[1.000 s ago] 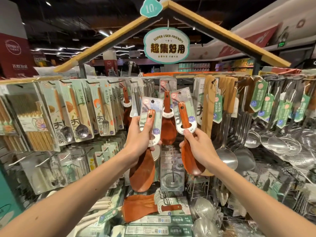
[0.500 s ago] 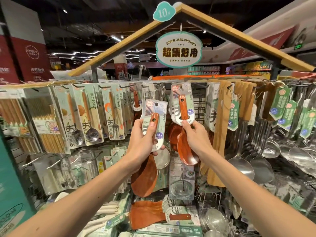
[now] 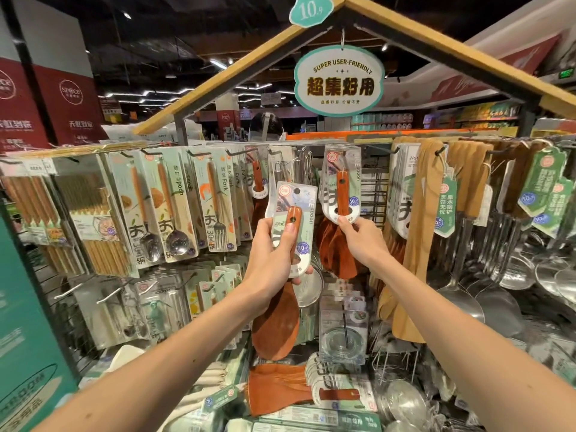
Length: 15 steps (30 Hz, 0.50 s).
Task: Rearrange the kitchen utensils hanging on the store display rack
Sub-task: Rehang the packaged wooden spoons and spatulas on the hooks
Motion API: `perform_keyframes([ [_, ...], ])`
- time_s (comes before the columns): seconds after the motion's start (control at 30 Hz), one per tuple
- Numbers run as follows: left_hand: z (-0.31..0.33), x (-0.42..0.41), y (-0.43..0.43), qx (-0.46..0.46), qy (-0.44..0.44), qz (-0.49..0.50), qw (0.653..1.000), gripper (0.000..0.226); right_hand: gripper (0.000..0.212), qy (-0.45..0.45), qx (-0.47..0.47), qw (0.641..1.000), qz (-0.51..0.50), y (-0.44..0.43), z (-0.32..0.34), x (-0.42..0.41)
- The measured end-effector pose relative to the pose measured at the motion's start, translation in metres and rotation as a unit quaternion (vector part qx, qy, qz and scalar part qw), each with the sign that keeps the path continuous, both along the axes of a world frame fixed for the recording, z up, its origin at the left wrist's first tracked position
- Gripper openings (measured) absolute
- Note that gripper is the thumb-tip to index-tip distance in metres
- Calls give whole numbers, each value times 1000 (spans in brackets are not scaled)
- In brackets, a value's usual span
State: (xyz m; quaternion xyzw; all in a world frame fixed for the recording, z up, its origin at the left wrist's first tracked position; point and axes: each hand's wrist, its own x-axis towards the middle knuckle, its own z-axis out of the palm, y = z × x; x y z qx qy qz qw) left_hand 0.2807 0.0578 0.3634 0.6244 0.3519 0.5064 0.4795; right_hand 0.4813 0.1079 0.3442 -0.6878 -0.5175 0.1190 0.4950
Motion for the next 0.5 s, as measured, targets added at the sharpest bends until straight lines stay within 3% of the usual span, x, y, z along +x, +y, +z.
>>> perform_keyframes([
  [0.3,-4,-1,7,-4,4,11,1000,13,49,-10,-33,999,-12,23,-2,6],
  [0.5,-5,-7,7,-30,-28,-1,999,17,50,-11,32,996,-78,-1,-21,-1],
])
